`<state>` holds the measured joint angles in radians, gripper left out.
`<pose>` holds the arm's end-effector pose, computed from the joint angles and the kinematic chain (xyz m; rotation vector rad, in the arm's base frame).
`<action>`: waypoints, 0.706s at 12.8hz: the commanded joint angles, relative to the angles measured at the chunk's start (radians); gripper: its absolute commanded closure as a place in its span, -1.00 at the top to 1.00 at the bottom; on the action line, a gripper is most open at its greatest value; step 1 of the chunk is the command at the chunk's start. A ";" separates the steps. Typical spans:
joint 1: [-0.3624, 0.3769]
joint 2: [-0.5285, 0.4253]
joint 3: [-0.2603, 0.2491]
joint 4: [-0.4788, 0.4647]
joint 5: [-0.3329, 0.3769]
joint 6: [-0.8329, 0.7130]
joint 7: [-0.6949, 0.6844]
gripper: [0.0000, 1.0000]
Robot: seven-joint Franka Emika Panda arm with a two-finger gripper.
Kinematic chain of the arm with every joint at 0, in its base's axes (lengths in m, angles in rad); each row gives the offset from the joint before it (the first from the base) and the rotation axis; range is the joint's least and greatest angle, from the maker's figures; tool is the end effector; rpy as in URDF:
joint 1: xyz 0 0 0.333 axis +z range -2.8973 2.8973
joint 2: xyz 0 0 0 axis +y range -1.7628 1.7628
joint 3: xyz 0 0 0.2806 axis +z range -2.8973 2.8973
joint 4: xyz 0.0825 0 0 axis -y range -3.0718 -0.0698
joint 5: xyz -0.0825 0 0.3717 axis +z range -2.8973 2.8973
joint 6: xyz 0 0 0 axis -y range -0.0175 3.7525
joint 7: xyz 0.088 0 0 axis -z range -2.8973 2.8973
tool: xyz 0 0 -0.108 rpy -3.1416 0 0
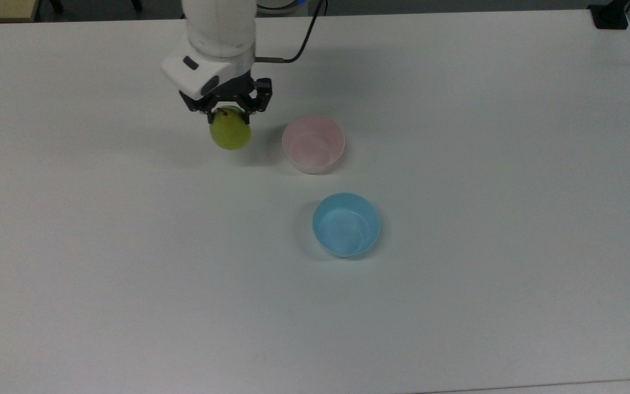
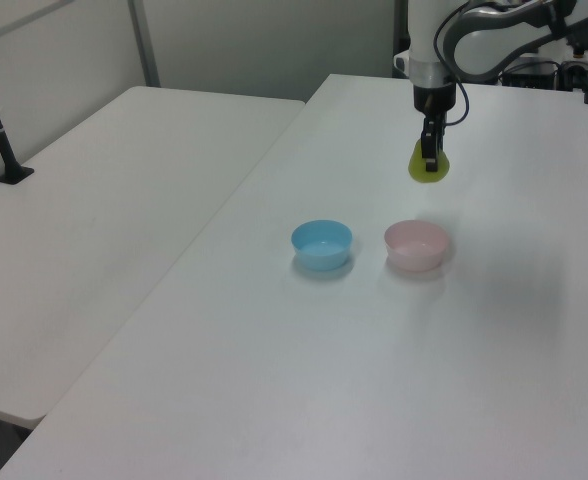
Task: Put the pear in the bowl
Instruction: 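Carry the pear over the pink bowl and lower it inside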
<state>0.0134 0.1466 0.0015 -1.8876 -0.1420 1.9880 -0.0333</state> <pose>0.5753 -0.0004 0.3948 3.0085 0.1638 -0.0713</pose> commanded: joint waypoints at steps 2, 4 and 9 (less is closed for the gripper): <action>0.143 0.016 -0.014 -0.036 0.004 0.002 0.110 -0.23; 0.187 0.025 -0.012 -0.038 0.018 0.023 0.136 -0.22; 0.247 0.076 -0.014 -0.030 0.018 0.045 0.179 -0.21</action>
<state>0.2459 0.2113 0.0018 -1.9137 -0.1371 2.0077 0.1324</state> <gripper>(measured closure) 0.392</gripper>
